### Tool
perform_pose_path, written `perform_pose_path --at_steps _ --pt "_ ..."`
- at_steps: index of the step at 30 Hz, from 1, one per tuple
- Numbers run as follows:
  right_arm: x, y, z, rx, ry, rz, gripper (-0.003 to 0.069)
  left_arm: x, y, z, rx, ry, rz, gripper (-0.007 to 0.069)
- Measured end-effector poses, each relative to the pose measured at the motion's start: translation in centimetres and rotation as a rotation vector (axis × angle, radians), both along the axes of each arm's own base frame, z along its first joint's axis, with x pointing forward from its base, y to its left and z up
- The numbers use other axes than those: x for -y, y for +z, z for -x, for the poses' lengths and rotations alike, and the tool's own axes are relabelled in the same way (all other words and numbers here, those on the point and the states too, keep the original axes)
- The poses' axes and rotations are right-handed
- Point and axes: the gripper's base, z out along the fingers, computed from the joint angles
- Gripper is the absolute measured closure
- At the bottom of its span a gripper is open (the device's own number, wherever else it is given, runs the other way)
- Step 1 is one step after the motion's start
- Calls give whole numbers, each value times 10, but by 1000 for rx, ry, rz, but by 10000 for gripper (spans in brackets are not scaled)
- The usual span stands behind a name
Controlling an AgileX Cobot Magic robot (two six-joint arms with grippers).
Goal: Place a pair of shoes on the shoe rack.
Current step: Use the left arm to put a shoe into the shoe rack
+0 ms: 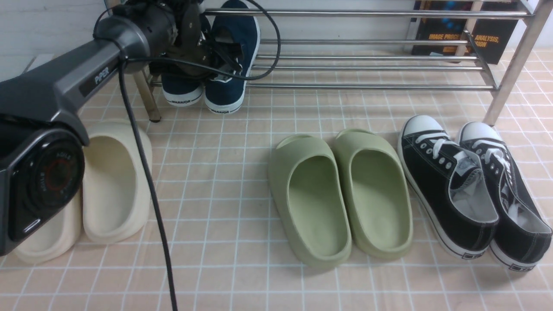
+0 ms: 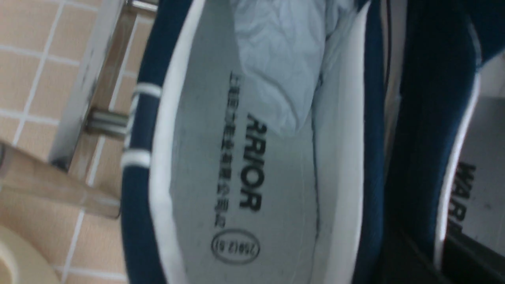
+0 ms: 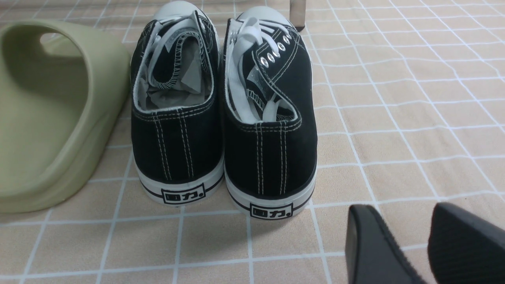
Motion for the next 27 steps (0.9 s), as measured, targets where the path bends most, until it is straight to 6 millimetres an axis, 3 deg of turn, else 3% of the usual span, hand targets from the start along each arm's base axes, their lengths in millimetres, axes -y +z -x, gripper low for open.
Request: perform_pose_path --at_steps 4,5,10,14,16,18,22,25,27 --pt "0 0 0 0 0 0 420 0 5 -2 40 -3 9 489" --pt "0 0 0 0 0 0 420 1 7 -3 53 -6 9 440" --pt "0 0 0 0 0 0 420 0 11 0 40 0 5 338" --pt "0 0 0 0 0 0 420 -6 40 18 1 3 -32 314" --pt "0 0 0 0 0 0 420 -9 54 25 4 -8 -62 319" --pt "0 0 0 0 0 0 420 -18 85 44 -7 -40 -141 347" --pt "0 0 0 0 0 0 420 -26 107 66 -61 -110 -235 424" --pt "0 0 0 0 0 0 420 -25 97 70 -129 -165 -258 520" --pt "0 0 0 0 0 0 420 -21 75 68 -183 -191 -248 580"
